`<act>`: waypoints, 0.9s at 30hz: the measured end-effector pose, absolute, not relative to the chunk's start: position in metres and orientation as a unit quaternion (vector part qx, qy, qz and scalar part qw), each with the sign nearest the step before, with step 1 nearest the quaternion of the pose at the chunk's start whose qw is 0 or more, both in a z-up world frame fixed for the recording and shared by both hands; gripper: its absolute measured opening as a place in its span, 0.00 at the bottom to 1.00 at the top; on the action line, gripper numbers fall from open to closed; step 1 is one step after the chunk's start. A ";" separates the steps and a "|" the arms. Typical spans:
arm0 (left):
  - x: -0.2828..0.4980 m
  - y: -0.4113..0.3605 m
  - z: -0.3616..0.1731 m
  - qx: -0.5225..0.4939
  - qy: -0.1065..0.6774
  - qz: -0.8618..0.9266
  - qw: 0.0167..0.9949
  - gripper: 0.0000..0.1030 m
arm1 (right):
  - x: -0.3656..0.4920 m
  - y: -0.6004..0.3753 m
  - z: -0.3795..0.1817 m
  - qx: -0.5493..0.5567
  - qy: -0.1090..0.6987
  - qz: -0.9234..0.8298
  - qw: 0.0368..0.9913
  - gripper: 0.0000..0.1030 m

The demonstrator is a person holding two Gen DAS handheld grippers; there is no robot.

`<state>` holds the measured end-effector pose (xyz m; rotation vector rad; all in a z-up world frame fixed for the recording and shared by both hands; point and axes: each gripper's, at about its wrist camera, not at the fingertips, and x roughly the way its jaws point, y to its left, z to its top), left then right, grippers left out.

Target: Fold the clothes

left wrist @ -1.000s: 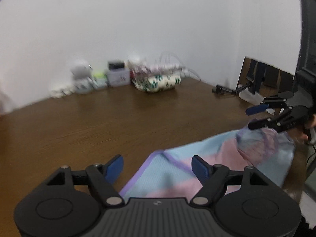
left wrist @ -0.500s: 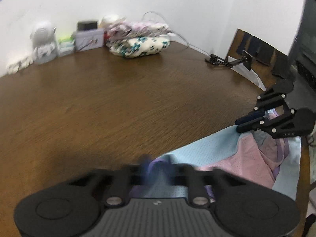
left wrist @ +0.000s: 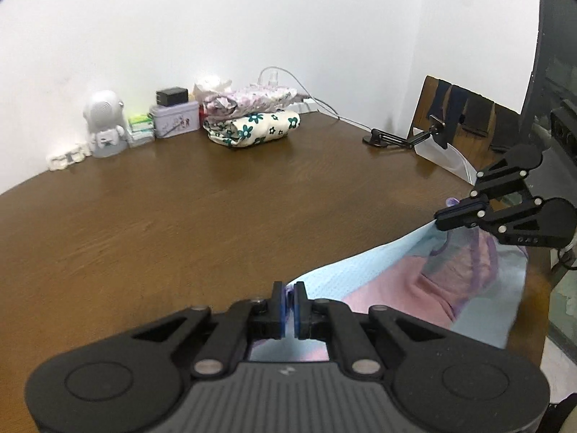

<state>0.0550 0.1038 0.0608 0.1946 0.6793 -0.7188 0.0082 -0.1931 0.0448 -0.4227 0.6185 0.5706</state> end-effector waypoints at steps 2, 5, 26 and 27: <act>0.034 0.111 0.053 0.081 0.328 -0.340 0.878 0.03 | -0.013 -0.189 0.043 -0.219 0.294 0.283 0.886 0.01; 0.007 0.112 0.035 0.078 0.342 -0.333 0.875 0.03 | -0.042 -0.181 0.031 -0.234 0.307 0.299 0.873 0.00; -0.032 0.118 0.018 0.004 0.333 -0.277 0.901 0.03 | 0.069 -0.305 0.019 0.007 0.432 0.088 0.898 0.09; -0.032 0.120 0.017 0.001 0.335 -0.273 0.902 0.03 | 0.069 -0.307 0.017 0.016 0.433 0.089 0.897 0.06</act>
